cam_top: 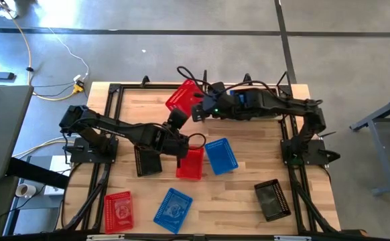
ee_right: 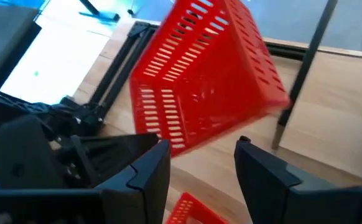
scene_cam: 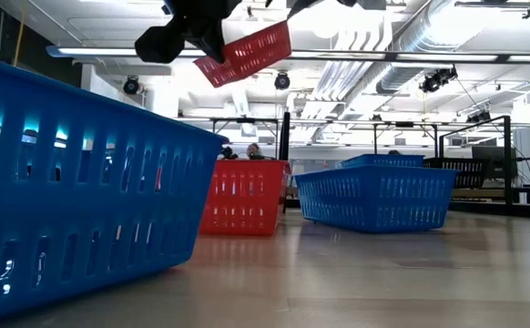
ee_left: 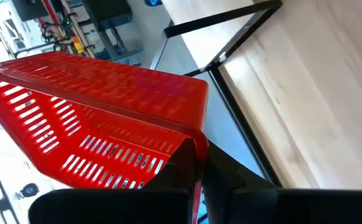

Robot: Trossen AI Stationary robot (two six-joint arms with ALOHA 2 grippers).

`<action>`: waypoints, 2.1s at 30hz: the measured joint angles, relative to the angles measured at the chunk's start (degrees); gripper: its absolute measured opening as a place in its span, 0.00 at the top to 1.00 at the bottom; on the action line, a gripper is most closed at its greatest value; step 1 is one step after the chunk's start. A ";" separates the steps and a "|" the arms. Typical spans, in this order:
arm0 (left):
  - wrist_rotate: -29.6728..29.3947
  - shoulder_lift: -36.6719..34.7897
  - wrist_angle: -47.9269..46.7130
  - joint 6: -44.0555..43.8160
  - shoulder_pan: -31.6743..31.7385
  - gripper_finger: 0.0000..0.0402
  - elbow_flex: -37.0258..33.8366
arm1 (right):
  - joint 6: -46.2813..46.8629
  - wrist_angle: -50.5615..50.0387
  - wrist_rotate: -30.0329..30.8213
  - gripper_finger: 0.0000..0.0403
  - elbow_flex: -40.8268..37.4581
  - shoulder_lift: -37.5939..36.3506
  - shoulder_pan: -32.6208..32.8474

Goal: Stack baskets on shelf by color
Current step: Put the top red basket on the shelf

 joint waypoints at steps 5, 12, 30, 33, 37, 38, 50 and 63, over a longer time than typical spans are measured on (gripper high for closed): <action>-2.40 0.00 0.54 3.01 -0.04 1.00 0.00 | 2.59 0.28 0.54 0.60 0.00 0.74 -0.38; -7.01 -0.02 1.18 4.54 -0.03 1.00 0.00 | 5.85 -0.47 1.18 0.60 -0.01 2.24 -1.07; -7.33 -0.02 2.49 4.43 -1.29 1.00 0.00 | 8.24 1.05 2.07 0.68 0.00 3.49 -2.99; -7.56 -0.02 4.19 5.18 -1.55 1.00 0.00 | 8.23 1.06 1.86 0.72 0.09 3.71 -3.35; -7.76 0.00 6.30 7.42 -1.35 1.00 0.00 | 8.20 0.98 2.12 0.78 0.09 4.12 -3.48; -7.75 0.00 6.51 7.63 -1.33 1.00 0.00 | 8.20 0.78 2.14 0.81 0.09 4.18 -3.48; -5.09 0.09 8.62 7.47 -1.44 0.97 -0.02 | 5.84 1.33 2.22 0.99 0.11 4.28 -3.72; -2.78 -0.04 9.72 2.80 -1.57 0.75 0.00 | 3.83 0.10 2.57 1.00 -0.03 4.43 -4.86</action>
